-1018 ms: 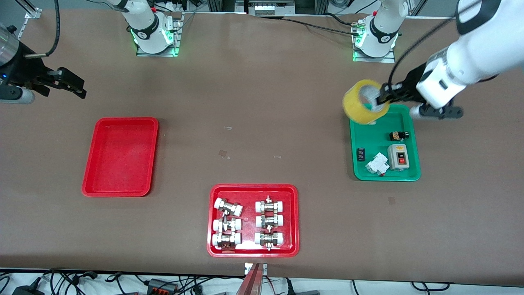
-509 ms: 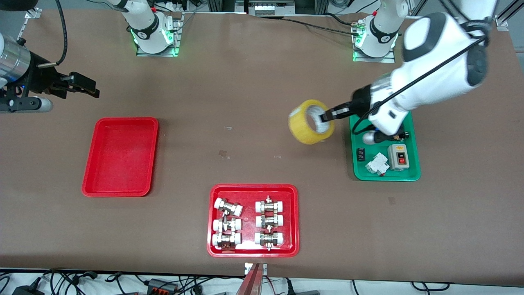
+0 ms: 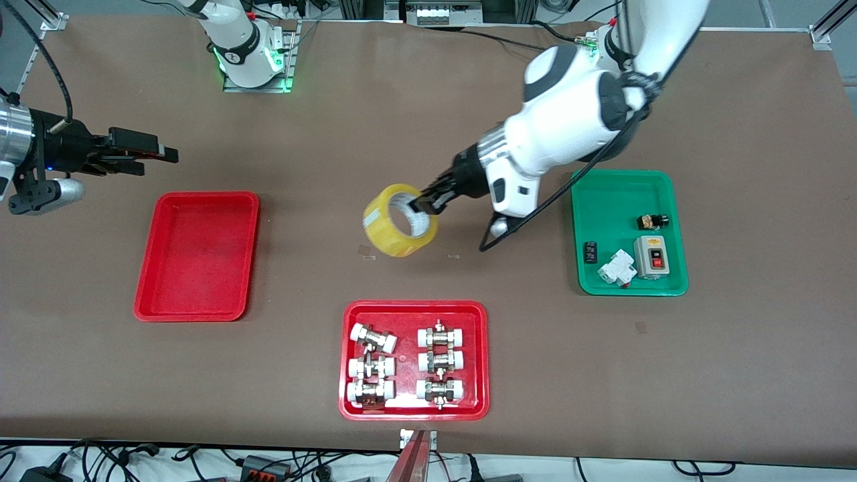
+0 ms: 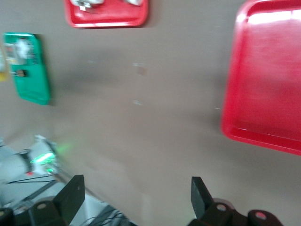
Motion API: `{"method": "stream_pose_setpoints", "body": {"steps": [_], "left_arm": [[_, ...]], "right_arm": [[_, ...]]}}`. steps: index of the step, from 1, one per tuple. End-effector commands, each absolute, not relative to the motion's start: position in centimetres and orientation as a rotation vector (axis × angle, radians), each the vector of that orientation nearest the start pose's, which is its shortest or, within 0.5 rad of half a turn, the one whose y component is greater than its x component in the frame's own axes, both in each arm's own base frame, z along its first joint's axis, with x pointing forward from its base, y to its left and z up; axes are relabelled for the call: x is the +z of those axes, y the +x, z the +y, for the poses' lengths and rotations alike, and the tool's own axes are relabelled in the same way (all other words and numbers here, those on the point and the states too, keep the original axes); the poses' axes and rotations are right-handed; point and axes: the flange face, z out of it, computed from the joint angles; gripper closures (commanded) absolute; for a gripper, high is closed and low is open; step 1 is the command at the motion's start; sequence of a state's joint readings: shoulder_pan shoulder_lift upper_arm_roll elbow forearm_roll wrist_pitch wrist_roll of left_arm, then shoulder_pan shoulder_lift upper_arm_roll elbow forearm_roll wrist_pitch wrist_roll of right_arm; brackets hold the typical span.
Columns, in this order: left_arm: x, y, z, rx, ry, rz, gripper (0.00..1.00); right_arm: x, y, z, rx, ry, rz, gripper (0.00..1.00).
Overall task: Left arm passes tape to right arm into tray
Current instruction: 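Carry the tape toward the table middle while the right gripper reaches over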
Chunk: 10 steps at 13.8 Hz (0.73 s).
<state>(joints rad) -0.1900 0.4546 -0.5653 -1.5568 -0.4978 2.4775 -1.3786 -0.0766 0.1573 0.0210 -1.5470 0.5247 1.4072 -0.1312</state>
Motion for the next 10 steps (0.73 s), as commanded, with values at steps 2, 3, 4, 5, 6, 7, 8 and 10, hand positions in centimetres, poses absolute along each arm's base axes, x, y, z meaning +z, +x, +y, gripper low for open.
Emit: {"method": "stream_pose_setpoints", "body": {"steps": [2, 3, 4, 5, 6, 7, 8, 10], "left_arm": [[47.0, 56.4, -47.4, -0.447, 1.819, 1.409, 1.0], [46.6, 56.0, -48.2, -0.463, 1.77, 1.454, 1.0], [46.5, 55.7, -48.8, -0.472, 1.708, 1.496, 1.0], [45.4, 55.9, -49.1, -0.494, 1.652, 1.554, 1.0], [44.8, 55.5, -49.8, -0.513, 1.636, 1.577, 0.99], [44.5, 55.5, -50.0, -0.509, 1.627, 1.582, 0.98], [44.4, 55.1, -50.5, -0.507, 1.632, 1.575, 0.94], [44.1, 55.2, -50.6, -0.509, 1.634, 1.575, 1.0]], "right_arm": [[53.8, 59.7, 5.8, 0.289, -2.363, -0.122, 0.0], [53.5, 60.4, 7.7, 0.26, -2.342, -0.13, 0.0], [53.1, 60.8, 9.9, 0.239, -2.328, -0.146, 0.0], [52.5, 61.3, 11.9, 0.213, -2.333, -0.156, 0.0], [51.7, 61.6, 14.4, 0.199, -2.337, -0.175, 0.0], [50.9, 61.9, 16.5, 0.176, -2.345, -0.189, 0.0], [50.3, 62.2, 18.5, 0.154, -2.351, -0.203, 0.0], [48.9, 62.8, 21.3, 0.106, -2.364, -0.21, 0.0]]}}
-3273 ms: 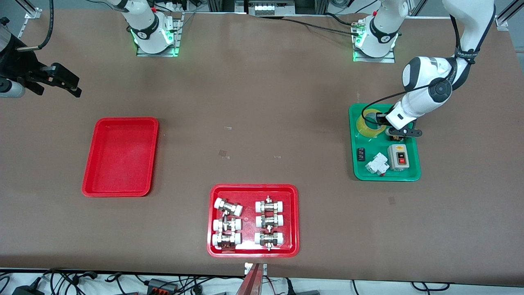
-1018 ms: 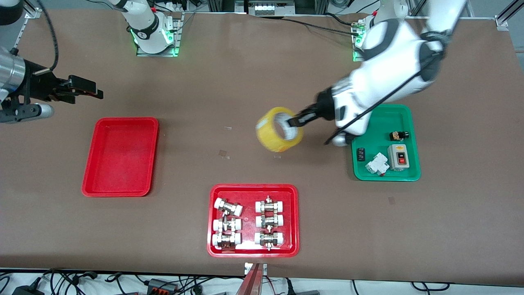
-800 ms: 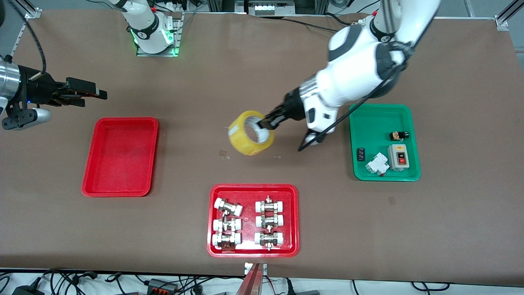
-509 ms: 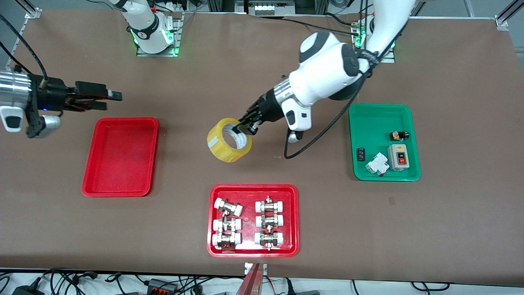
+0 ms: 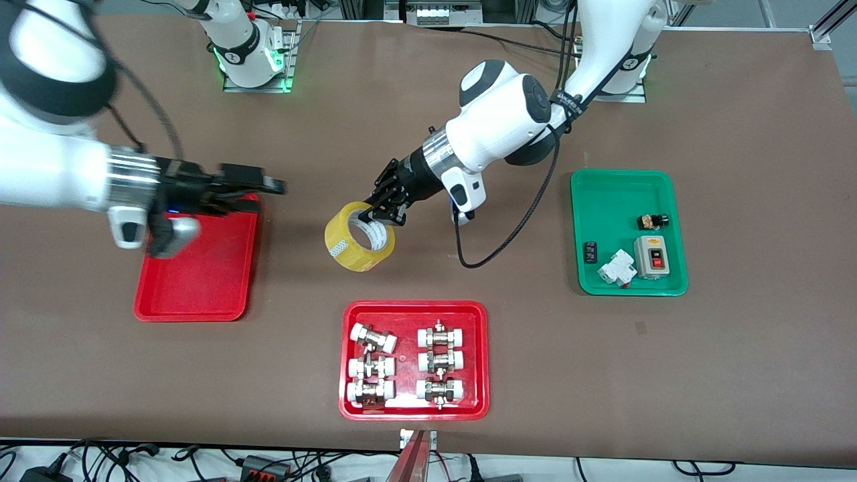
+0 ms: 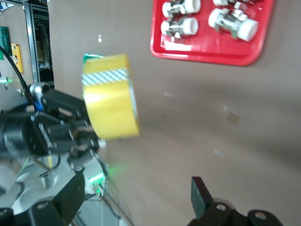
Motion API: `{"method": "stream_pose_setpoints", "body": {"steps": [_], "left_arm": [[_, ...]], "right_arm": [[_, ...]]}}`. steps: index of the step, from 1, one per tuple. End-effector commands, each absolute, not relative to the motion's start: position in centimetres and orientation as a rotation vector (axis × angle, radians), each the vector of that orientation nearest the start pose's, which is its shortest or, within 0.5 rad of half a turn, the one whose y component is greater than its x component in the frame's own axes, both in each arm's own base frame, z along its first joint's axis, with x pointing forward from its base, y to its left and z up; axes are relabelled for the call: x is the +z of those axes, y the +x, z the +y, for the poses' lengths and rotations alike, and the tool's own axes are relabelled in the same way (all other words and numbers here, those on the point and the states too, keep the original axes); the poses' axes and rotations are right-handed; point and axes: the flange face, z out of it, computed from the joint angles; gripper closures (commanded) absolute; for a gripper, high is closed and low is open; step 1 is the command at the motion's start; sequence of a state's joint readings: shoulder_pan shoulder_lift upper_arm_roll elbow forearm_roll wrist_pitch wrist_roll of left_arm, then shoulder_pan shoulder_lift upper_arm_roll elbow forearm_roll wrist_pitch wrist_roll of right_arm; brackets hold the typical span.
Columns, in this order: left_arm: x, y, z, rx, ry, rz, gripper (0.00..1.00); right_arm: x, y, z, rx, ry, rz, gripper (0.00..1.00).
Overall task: Left arm passes tape to right arm into tray
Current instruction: 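Grasp the tape roll with the right gripper beside the left gripper, then open the left gripper and withdraw it while the right gripper holds tape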
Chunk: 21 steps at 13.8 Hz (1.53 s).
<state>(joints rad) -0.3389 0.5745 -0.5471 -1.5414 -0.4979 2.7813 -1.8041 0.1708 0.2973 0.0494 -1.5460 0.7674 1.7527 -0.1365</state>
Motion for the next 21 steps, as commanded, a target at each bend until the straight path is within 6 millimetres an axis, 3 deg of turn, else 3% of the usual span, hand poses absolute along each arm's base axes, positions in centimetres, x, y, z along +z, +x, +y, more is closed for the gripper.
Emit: {"method": "stream_pose_setpoints", "body": {"steps": [1, 3, 6, 10, 11, 13, 17, 20, 21], "left_arm": [[44.3, 55.3, -50.6, -0.508, 1.632, 1.573, 1.0], [44.0, 55.3, -50.7, -0.509, 1.633, 1.576, 1.0], [43.7, 55.0, -51.1, -0.497, 1.657, 1.563, 0.99], [43.6, 54.9, -51.1, -0.486, 1.669, 1.555, 0.99], [43.6, 55.0, -51.1, -0.478, 1.675, 1.55, 0.98], [43.8, 55.0, -51.1, -0.464, 1.684, 1.542, 0.98], [43.8, 55.0, -51.1, -0.464, 1.684, 1.542, 0.97], [43.8, 55.2, -50.8, -0.459, 1.681, 1.548, 0.9], [44.1, 56.0, -50.0, -0.437, 1.673, 1.552, 0.59]], "right_arm": [[47.9, 63.1, 22.6, 0.082, -2.372, -0.209, 0.0], [46.7, 63.8, 24.8, 0.03, -2.382, -0.209, 0.0], [46.6, 64.4, 27.0, -0.007, -2.381, -0.213, 0.0], [46.7, 64.6, 27.3, -0.029, -2.383, -0.211, 0.0], [47.0, 64.7, 27.3, -0.037, -2.381, -0.215, 0.06], [47.3, 64.8, 27.2, -0.045, -2.38, -0.22, 0.29], [48.2, 65.3, 27.1, -0.073, -2.373, -0.225, 0.96], [48.3, 65.3, 27.1, -0.075, -2.373, -0.226, 1.0], [48.3, 65.3, 27.1, -0.074, -2.373, -0.224, 1.0]]}}
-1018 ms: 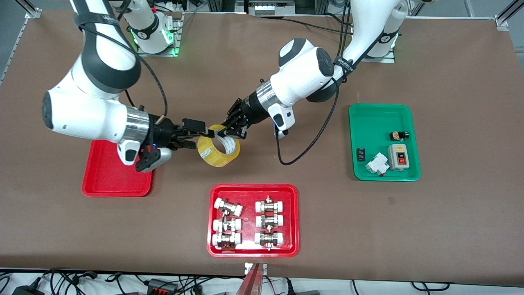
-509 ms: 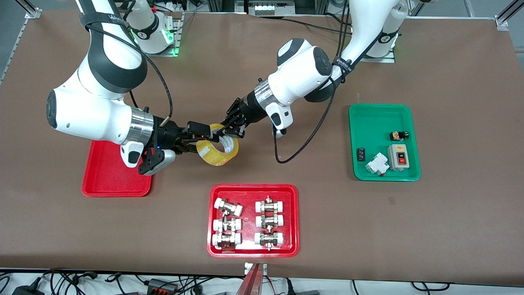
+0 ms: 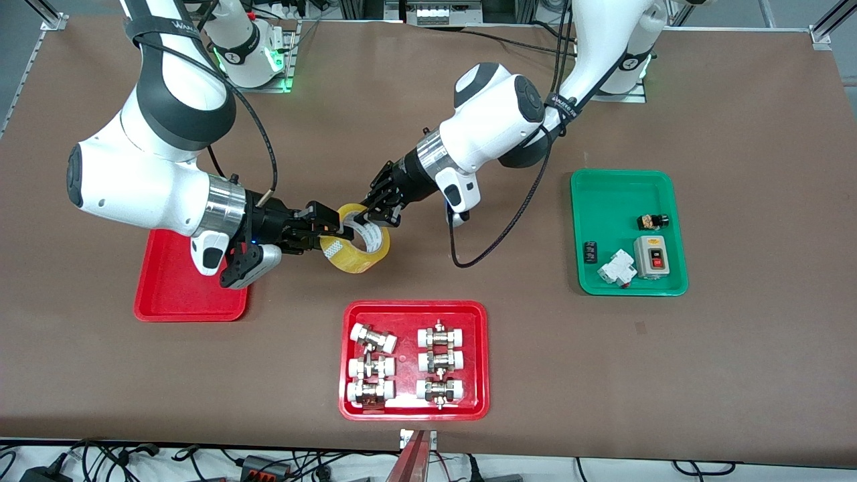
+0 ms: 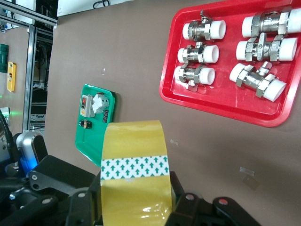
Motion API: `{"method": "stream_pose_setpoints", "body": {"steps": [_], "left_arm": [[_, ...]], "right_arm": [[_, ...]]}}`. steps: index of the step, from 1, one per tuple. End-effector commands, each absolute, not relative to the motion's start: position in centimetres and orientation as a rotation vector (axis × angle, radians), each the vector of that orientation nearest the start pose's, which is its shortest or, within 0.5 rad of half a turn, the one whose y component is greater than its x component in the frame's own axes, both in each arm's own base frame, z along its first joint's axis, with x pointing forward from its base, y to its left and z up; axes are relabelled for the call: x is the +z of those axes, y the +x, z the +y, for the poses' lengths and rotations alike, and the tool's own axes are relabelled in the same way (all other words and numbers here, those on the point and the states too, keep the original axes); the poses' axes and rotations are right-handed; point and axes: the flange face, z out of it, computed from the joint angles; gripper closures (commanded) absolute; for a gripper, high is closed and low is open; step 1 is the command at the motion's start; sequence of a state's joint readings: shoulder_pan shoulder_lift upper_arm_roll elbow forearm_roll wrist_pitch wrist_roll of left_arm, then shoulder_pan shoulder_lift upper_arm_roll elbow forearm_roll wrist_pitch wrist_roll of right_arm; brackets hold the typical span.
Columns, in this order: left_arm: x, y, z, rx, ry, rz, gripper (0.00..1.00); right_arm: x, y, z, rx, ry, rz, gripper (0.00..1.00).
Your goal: Left arm passes tape to right arm into tray
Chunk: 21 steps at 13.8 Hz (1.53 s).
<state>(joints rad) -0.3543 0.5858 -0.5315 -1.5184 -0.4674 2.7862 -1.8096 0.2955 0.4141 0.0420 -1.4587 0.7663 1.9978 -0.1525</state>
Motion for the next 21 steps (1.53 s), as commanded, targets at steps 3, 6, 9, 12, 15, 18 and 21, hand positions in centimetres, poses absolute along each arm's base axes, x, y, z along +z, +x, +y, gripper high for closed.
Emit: {"method": "stream_pose_setpoints", "body": {"steps": [3, 6, 9, 12, 15, 18, 21], "left_arm": [[45.8, 58.1, -47.4, -0.312, 1.711, 1.514, 0.0], [48.7, 60.7, -42.3, -0.05, 1.944, 1.401, 0.0], [49.4, 62.2, -38.6, 0.074, 2.189, 1.239, 0.0], [49.7, 62.2, -34.5, 0.056, 2.525, 0.967, 0.0], [52.8, 61.7, -27.6, -0.096, 2.841, 0.608, 0.0], [55.4, 61.8, -21.5, -0.235, 2.961, 0.345, 0.0], [55.6, 61.8, -17.8, -0.319, 3.013, 0.377, 0.0]], "right_arm": [[48.2, 65.3, 27.0, -0.073, -2.374, -0.222, 1.0], [48.1, 66.0, 25.0, -0.082, -2.382, -0.206, 1.0], [45.1, 67.2, 19.1, 0.001, -2.398, -0.148, 1.0], [39.6, 67.9, 9.0, 0.119, -2.383, -0.164, 1.0], [33.4, 66.9, 0.0, 0.185, -2.333, -0.267, 1.0], [27.5, 64.5, -7.1, 0.185, -2.272, -0.331, 1.0], [23.6, 62.7, -11.9, 0.206, -2.284, -0.4, 1.0]]}}
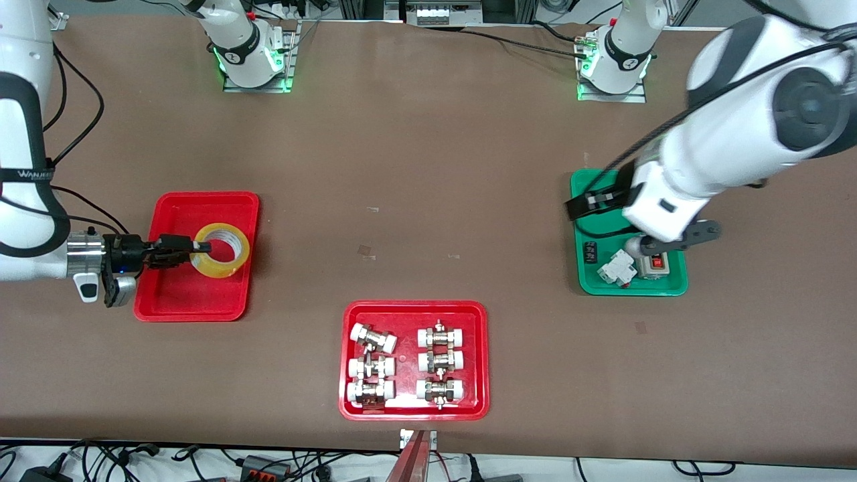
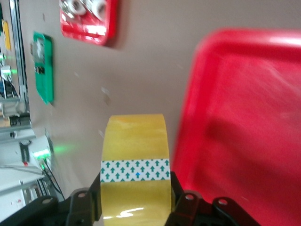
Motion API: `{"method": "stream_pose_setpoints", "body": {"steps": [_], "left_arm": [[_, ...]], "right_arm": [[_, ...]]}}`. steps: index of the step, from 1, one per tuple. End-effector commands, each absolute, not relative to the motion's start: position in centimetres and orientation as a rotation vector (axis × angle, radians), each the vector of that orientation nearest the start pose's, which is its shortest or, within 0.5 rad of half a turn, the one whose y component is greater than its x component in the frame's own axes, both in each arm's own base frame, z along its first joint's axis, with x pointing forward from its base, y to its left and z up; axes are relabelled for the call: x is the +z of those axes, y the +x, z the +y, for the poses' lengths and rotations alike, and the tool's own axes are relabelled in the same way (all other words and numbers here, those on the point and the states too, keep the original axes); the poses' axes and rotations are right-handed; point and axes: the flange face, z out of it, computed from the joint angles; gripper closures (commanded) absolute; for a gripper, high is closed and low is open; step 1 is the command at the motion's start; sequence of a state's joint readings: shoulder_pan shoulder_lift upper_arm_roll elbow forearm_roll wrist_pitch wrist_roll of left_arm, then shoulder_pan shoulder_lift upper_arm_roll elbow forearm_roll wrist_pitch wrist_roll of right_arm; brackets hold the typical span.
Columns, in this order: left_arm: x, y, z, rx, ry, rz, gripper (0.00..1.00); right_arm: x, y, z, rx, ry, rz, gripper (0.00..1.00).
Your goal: Left arm passes tape to right arm into tray
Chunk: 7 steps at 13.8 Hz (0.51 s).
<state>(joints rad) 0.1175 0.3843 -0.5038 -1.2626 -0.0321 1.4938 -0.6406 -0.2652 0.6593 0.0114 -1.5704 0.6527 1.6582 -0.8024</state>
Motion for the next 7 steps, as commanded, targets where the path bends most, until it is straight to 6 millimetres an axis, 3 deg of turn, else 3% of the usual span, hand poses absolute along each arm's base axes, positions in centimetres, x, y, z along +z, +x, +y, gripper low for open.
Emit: {"method": "stream_pose_setpoints", "body": {"steps": [1, 2, 3, 4, 5, 6, 7], "left_arm": [[55.7, 61.7, -17.3, 0.32, -3.164, -0.336, 0.0], [56.1, 61.4, -16.9, 0.304, -3.141, -0.196, 0.0], [56.7, 61.5, -15.4, 0.276, -3.133, -0.085, 0.0], [57.6, 61.6, -13.4, 0.213, -3.12, -0.028, 0.0], [59.6, 60.8, -12.5, 0.114, -3.098, -0.03, 0.0], [59.9, 59.8, -10.2, 0.083, -3.07, -0.086, 0.0], [60.2, 58.1, -9.2, 0.077, -3.05, -0.11, 0.0]], "right_arm": [[22.3, 62.3, -13.0, 0.203, -2.271, -0.411, 1.0], [20.7, 61.7, -14.1, 0.196, -2.253, -0.427, 1.0], [20.0, 61.5, -14.7, 0.184, -2.244, -0.442, 0.93], [19.5, 61.4, -14.8, 0.18, -2.24, -0.452, 0.79], [19.2, 61.4, -14.8, 0.179, -2.242, -0.462, 0.3], [18.7, 61.4, -14.6, 0.193, -2.253, -0.478, 0.0], [18.5, 61.6, -14.6, 0.196, -2.288, -0.509, 0.0]]}}
